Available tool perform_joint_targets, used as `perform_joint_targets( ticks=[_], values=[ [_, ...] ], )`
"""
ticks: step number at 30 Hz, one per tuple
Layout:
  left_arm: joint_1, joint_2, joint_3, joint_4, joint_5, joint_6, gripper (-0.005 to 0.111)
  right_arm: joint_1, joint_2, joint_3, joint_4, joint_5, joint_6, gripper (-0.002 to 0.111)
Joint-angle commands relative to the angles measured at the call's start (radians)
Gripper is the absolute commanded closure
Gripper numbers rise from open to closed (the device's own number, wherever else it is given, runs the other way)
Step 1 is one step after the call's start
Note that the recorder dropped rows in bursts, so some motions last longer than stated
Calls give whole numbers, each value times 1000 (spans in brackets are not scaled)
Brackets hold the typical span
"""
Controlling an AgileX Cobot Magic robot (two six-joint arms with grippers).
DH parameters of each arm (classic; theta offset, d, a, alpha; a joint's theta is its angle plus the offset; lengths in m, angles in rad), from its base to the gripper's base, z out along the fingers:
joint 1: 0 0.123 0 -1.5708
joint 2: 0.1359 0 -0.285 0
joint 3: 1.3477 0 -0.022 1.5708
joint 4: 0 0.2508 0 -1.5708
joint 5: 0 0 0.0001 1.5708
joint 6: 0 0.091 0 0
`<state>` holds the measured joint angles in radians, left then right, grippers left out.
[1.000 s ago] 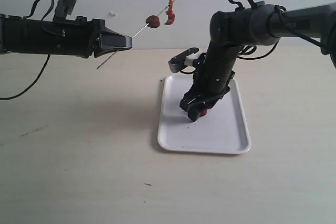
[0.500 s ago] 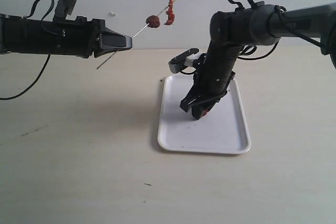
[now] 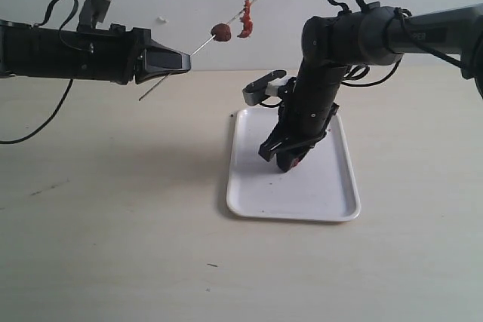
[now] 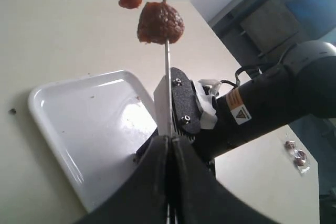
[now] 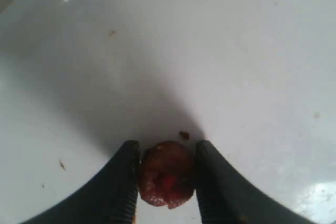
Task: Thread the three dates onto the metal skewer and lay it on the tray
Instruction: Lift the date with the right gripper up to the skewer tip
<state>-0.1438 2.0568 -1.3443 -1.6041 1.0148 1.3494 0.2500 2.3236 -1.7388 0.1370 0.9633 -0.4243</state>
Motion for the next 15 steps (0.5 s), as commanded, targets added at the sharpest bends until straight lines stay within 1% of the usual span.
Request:
perform_joint_targets(
  ticks=[1, 4, 8, 15],
  values=[
    [5, -8, -7, 4, 18, -21, 107, -1, 14, 5, 0, 16, 9, 73],
    [5, -8, -7, 14, 18, -23, 107, -5, 14, 5, 9, 18, 9, 74],
    [5, -8, -7, 23, 18, -26, 107, -8, 14, 5, 15, 20, 9, 78],
    [5, -8, -7, 90, 25, -34, 107, -34, -15, 5, 34, 22, 11, 78]
  ],
)
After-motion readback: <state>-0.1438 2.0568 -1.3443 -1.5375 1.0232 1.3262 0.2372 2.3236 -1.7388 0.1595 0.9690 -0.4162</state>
